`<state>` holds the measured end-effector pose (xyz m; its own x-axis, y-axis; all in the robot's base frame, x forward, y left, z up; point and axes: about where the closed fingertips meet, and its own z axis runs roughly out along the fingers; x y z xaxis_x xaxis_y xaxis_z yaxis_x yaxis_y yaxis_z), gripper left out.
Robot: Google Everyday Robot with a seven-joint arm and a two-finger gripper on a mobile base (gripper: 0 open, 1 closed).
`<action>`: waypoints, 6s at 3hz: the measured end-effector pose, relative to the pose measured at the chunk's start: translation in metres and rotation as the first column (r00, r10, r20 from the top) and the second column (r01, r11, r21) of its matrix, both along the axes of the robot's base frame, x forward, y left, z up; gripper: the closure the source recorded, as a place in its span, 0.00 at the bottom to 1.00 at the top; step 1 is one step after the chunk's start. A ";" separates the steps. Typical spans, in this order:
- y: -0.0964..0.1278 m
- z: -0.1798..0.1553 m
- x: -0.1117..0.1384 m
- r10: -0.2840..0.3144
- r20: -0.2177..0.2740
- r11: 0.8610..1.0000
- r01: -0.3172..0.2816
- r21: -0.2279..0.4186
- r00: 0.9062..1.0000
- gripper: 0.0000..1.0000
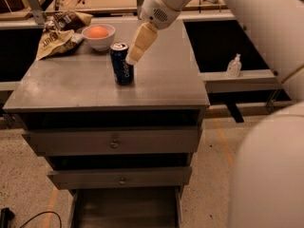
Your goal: Place pepsi can into bottom drawer
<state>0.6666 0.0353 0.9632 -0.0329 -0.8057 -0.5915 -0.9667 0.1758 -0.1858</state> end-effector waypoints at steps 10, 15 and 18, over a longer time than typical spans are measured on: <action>0.046 0.007 -0.102 0.106 -0.125 0.990 -0.093 0.106 0.986 1.00; 0.075 -0.112 -0.235 0.052 -0.276 0.994 -0.022 0.112 0.960 1.00; 0.066 -0.230 -0.268 -0.170 -0.220 0.982 0.183 0.038 0.960 1.00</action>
Offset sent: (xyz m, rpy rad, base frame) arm 0.0418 0.0356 -0.0460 -0.1975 0.1136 0.0131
